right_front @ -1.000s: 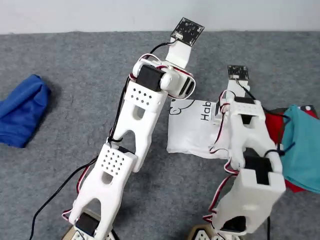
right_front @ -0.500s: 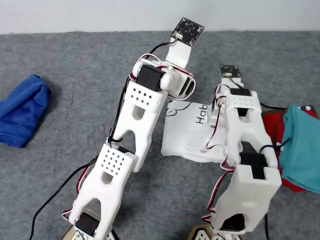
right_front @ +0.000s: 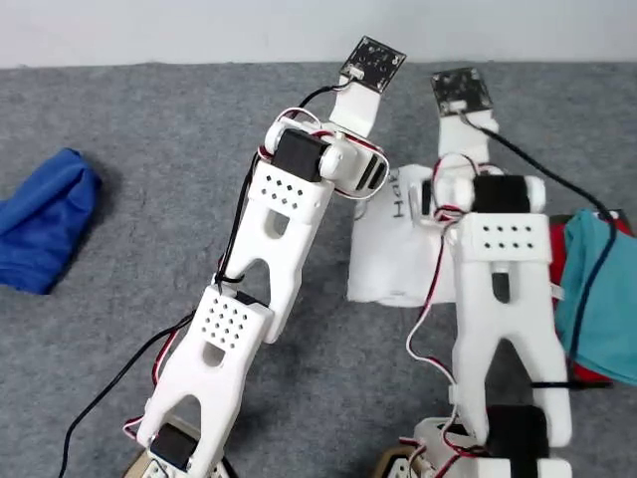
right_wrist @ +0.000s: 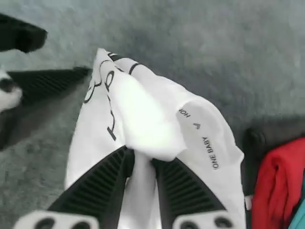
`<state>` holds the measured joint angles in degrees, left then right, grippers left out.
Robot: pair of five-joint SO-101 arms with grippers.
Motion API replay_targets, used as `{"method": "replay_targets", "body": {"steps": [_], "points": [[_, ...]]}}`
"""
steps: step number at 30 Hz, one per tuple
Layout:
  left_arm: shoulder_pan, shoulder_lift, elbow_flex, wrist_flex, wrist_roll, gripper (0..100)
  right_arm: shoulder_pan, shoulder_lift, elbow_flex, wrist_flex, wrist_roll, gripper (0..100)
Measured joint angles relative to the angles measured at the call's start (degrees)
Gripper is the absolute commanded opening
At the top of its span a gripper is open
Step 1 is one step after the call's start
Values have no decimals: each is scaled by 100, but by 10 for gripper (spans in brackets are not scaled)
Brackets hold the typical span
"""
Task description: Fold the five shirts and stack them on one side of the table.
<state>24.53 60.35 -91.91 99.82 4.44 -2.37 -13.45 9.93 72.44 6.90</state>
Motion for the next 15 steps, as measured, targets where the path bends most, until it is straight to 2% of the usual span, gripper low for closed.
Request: {"method": "replay_targets", "body": {"steps": [8,15], "points": [[62,0,0,0,0,177,923,703,1960,-2092,18,9],[413,0,0,0,0,177,1644,1266,2048,-2576,18,35]]}}
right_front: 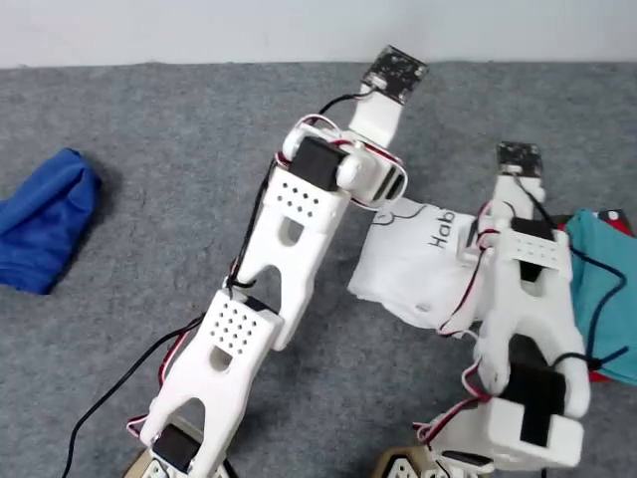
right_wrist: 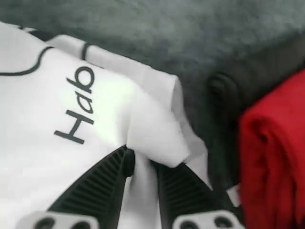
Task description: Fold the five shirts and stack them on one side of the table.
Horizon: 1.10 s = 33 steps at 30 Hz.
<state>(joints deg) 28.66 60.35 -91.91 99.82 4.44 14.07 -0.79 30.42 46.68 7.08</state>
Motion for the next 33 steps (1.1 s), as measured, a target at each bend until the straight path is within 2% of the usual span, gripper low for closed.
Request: {"method": "replay_targets", "body": {"steps": [5,14,19,23,25,33], "points": [[132,0,0,0,0,177,273,404,0,-299,0,182],[158,0,0,0,0,177,281,1292,-809,88,0,190],[158,0,0,0,0,177,273,2119,-1820,730,9,169],[158,0,0,0,0,177,-26,2725,-2637,1495,501,0],[158,0,0,0,0,177,-158,2857,-2875,1749,756,29],[158,0,0,0,0,177,-484,2892,-3068,2136,800,10]]}}
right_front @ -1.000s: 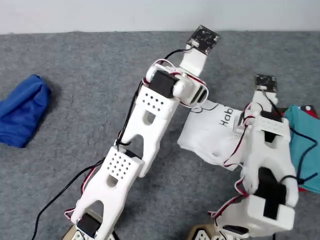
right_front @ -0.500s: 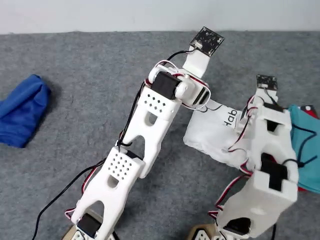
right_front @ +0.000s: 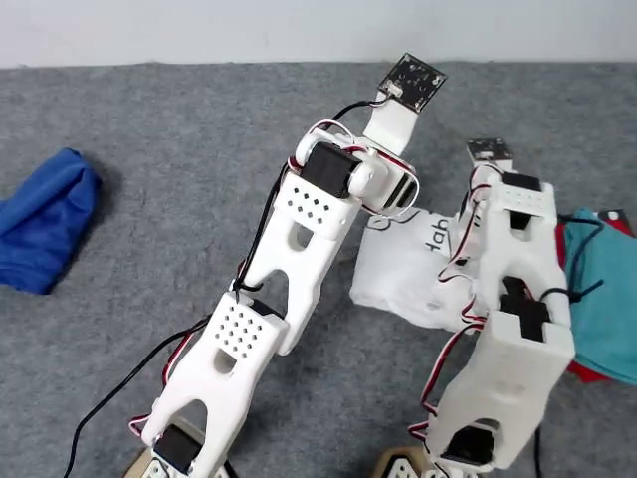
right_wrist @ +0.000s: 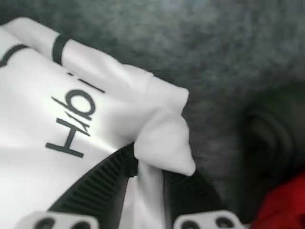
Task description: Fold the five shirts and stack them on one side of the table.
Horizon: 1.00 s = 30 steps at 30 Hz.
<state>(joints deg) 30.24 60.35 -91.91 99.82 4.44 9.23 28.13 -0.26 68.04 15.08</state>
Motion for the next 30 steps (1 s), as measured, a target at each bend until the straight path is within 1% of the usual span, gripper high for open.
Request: {"method": "replay_targets", "body": {"steps": [4,7,13,17,20,25,30], "points": [[0,0,88,0,0,176,-97,-9,-185,360,0,10],[0,0,299,0,0,176,-167,-387,-202,800,-167,10],[0,0,396,0,0,176,-97,-1705,-237,1477,-334,10],[0,0,396,0,0,176,132,-2479,-237,1600,-343,10],[0,0,396,0,0,176,308,-2787,-237,1600,-343,10],[0,0,396,0,0,176,721,-2945,-273,1609,-343,10],[0,0,396,0,0,176,1248,-2945,-712,1679,-343,10]]}}
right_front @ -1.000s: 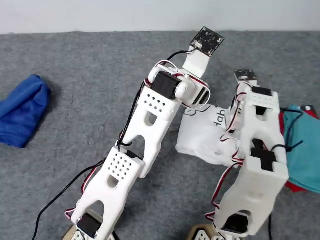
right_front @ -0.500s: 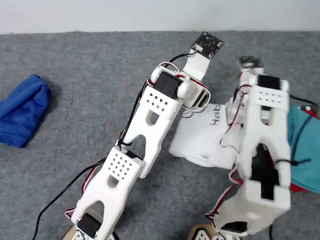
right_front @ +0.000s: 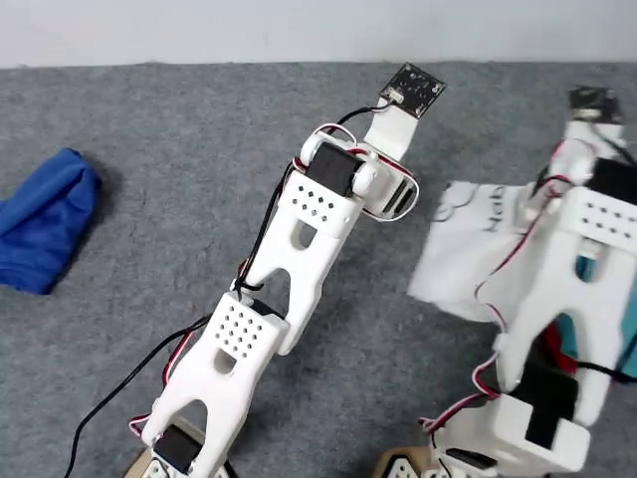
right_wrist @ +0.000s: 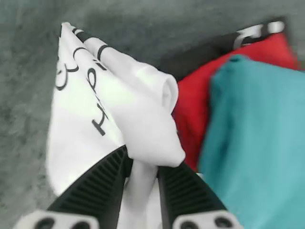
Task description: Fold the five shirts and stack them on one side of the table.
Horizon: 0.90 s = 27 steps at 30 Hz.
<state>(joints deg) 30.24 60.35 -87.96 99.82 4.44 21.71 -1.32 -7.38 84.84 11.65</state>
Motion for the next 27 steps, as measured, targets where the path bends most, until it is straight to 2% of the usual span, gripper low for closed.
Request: {"method": "replay_targets", "body": {"steps": [12,19,27], "points": [[0,0,0,0,0,176,1090,0,-853,527,0,10],[0,0,0,0,0,176,2127,607,-853,-35,0,10],[0,0,0,0,0,176,2857,1644,-853,-686,0,10]]}}
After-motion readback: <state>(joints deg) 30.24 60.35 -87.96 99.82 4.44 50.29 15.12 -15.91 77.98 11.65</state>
